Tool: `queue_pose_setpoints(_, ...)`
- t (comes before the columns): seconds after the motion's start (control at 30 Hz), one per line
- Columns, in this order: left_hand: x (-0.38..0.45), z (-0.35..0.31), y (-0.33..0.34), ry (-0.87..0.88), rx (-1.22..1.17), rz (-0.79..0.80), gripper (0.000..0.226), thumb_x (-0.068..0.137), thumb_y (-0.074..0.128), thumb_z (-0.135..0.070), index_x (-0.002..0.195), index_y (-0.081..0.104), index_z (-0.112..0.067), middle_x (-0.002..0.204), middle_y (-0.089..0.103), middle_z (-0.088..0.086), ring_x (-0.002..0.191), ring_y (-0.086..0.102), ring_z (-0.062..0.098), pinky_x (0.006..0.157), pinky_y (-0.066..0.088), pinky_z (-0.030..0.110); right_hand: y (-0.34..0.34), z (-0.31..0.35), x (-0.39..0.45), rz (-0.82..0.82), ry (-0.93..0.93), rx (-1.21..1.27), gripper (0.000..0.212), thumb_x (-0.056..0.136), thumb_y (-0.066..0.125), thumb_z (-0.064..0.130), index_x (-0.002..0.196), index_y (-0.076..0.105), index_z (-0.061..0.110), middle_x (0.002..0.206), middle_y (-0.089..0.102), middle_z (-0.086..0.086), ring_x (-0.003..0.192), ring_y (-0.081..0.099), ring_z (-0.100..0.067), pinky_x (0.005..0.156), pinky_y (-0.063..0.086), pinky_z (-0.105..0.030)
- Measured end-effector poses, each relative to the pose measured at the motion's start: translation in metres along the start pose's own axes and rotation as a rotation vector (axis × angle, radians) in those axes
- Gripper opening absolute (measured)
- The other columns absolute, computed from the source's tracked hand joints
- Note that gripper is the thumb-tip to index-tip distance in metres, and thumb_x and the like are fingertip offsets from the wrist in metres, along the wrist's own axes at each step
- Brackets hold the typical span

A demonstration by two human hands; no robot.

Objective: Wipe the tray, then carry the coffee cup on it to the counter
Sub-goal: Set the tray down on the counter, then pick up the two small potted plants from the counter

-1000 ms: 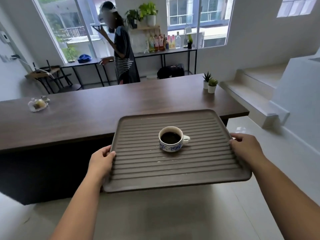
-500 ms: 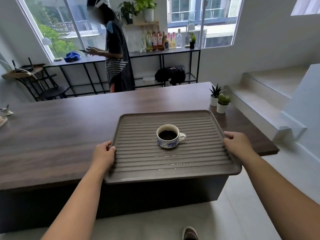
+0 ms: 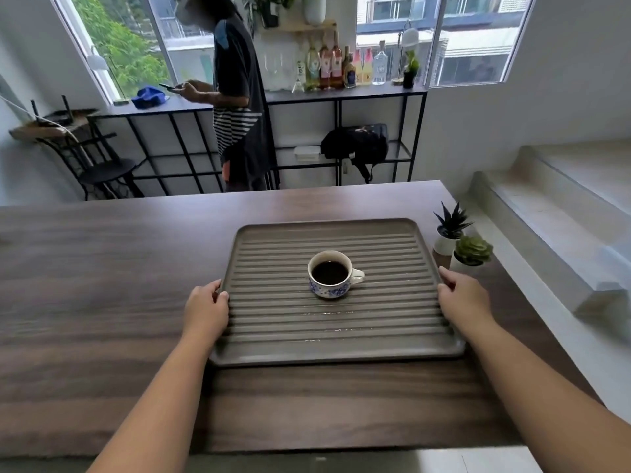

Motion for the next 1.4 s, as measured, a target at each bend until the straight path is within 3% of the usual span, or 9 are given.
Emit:
queue_pose_setpoints(0.37,0.035,0.003,0.016,-0.027,0.063,0.035,0.040,0.091,0.054,-0.019,0.129,0.059,-0.012,0.116,0.065,0.018,0.107,0.060,0.035,0.096,0.046,0.043,0.012,0.010,0.030,-0.094,-0.106,-0.102,0.042,0.091,0.052,0.005,0.133,0.055,0.008,0.125,0.063,-0.019,0.114,0.056,-0.037,0.097,0.043,-0.038)
queue_pose_setpoints(0.63,0.031,-0.004,0.017,0.000,0.093,0.028,0.041,0.095,0.050,-0.014,0.135,0.053,-0.005,0.125,0.054,0.025,0.118,0.051,0.040,0.105,0.036,0.039,0.017,0.014,0.027,-0.146,-0.170,-0.212,0.037,0.091,0.053,0.003,0.127,0.059,0.002,0.113,0.065,-0.022,0.104,0.058,-0.040,0.087,0.048,-0.042)
queue_pose_setpoints(0.87,0.030,-0.005,0.008,-0.051,0.096,0.033,0.045,0.094,0.052,-0.026,0.138,0.052,-0.013,0.120,0.044,0.016,0.112,0.048,0.037,0.106,0.035,0.040,0.010,0.008,0.020,-0.115,-0.138,-0.110,0.038,0.092,0.051,0.010,0.129,0.057,0.009,0.122,0.063,-0.015,0.111,0.057,-0.031,0.095,0.044,-0.037)
queue_pose_setpoints(0.97,0.025,-0.035,-0.009,0.018,0.184,-0.071,0.048,0.094,0.052,-0.033,0.139,0.050,-0.019,0.124,0.043,0.017,0.114,0.041,0.040,0.104,0.035,0.049,-0.009,0.002,0.005,-0.187,-0.119,-0.048,0.033,0.092,0.051,0.014,0.123,0.063,0.014,0.113,0.065,-0.011,0.097,0.059,-0.023,0.087,0.043,-0.030)
queue_pose_setpoints(1.1,-0.003,-0.140,-0.005,0.317,-0.020,-0.086,0.042,0.093,0.054,-0.028,0.135,0.052,-0.023,0.116,0.048,0.009,0.113,0.045,0.029,0.105,0.034,0.043,-0.048,-0.021,-0.012,-0.354,-0.021,0.074,0.022,0.089,0.049,0.008,0.095,0.070,0.012,0.089,0.063,-0.005,0.081,0.052,-0.017,0.075,0.035,-0.026)
queue_pose_setpoints(1.17,-0.027,-0.205,0.020,0.483,-0.121,0.022,0.043,0.091,0.057,-0.026,0.134,0.053,-0.024,0.109,0.051,0.001,0.103,0.051,0.018,0.096,0.043,0.034,-0.059,-0.048,-0.012,-0.417,0.101,0.249,0.021,0.087,0.047,0.010,0.089,0.067,0.014,0.088,0.065,-0.005,0.080,0.054,-0.022,0.072,0.040,-0.031)
queue_pose_setpoints(1.23,-0.053,-0.259,0.070,0.540,-0.245,0.262,0.048,0.090,0.060,-0.025,0.136,0.048,-0.027,0.110,0.052,-0.004,0.095,0.054,0.011,0.088,0.051,0.030,-0.062,-0.074,-0.009,-0.473,0.204,0.420,0.019,0.086,0.049,0.013,0.099,0.063,0.018,0.097,0.067,-0.005,0.083,0.059,-0.024,0.074,0.047,-0.033)
queue_pose_setpoints(1.33,-0.087,-0.309,0.155,0.452,-0.420,0.589,0.065,0.085,0.067,-0.019,0.143,0.038,-0.024,0.116,0.052,-0.002,0.091,0.056,0.013,0.088,0.056,0.038,-0.050,-0.084,0.010,-0.374,0.230,0.485,0.046,0.085,0.059,0.011,0.128,0.046,0.019,0.112,0.061,0.000,0.078,0.058,-0.008,0.069,0.046,-0.025)
queue_pose_setpoints(1.4,-0.094,-0.325,0.203,0.355,-0.440,0.689,0.075,0.084,0.069,-0.016,0.148,0.030,-0.020,0.126,0.050,0.001,0.100,0.056,0.016,0.096,0.052,0.039,-0.040,-0.078,0.025,-0.279,0.193,0.477,0.066,0.082,0.068,0.011,0.139,0.036,0.018,0.120,0.056,0.002,0.086,0.058,-0.008,0.080,0.049,-0.030)
Point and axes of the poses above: each hand's wrist, its own x-axis towards the middle knuckle, its own y-axis out of the palm, z = x × y, the point moved 10 cm from there along x, towards the middle knuckle
